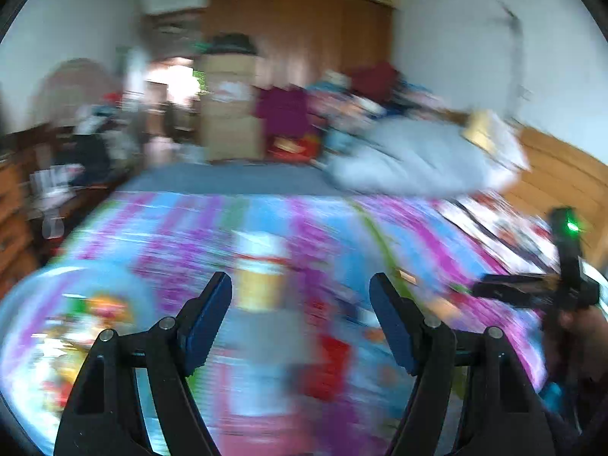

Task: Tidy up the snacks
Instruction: 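Return both tools to the bed, lowering toward the cookie bag and cracker bag, then grasp the round-cookie bag with the left tool while the right tool grasps the cracker bag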

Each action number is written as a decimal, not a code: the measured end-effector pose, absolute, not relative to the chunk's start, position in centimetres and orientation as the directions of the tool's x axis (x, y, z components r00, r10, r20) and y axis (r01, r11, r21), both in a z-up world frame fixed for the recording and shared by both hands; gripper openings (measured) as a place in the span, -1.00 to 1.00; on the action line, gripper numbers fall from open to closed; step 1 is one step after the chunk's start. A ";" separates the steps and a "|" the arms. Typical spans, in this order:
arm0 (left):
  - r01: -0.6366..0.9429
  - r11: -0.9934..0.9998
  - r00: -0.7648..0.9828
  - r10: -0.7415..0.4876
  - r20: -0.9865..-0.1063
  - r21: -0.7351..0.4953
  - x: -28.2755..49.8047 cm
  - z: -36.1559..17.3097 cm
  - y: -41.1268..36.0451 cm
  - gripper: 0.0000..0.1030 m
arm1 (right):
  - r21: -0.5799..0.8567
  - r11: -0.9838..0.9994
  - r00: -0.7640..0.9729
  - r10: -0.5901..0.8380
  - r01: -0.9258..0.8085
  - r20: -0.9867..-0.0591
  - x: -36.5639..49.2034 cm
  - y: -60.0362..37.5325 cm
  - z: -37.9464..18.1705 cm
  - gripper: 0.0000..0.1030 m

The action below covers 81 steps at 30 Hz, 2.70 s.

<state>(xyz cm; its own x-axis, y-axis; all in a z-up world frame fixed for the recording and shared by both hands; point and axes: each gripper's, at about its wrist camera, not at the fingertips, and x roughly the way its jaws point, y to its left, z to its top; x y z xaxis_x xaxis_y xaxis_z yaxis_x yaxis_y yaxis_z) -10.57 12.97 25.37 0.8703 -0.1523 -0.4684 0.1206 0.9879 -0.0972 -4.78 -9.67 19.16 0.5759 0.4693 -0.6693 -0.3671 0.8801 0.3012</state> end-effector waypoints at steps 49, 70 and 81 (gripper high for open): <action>0.109 0.974 0.549 -0.226 -0.804 -0.200 -1.6 5.4 1.7 -0.34 | 0.228 0.930 0.448 0.341 -0.288 -0.827 6.7 -19.4 5.1 0.33; 0.112 0.962 0.550 -0.269 -0.791 -0.249 -0.2 5.6 1.2 -0.34 | 0.354 0.928 0.530 0.243 0.117 -0.813 7.7 -21.8 4.2 0.56; 0.096 0.960 0.569 -0.268 -0.777 -0.261 -0.1 6.1 2.0 -0.34 | 0.171 0.978 0.536 0.083 0.116 -0.840 9.4 -17.8 2.1 0.34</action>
<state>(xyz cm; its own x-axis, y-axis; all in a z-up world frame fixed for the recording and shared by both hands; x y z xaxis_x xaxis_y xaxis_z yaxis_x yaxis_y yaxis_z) -0.14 1.99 6.14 0.5691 -0.2684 -0.7772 0.0959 0.9605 -0.2614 9.38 -17.80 2.07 0.5364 0.0828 -0.8399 0.1162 0.9785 0.1706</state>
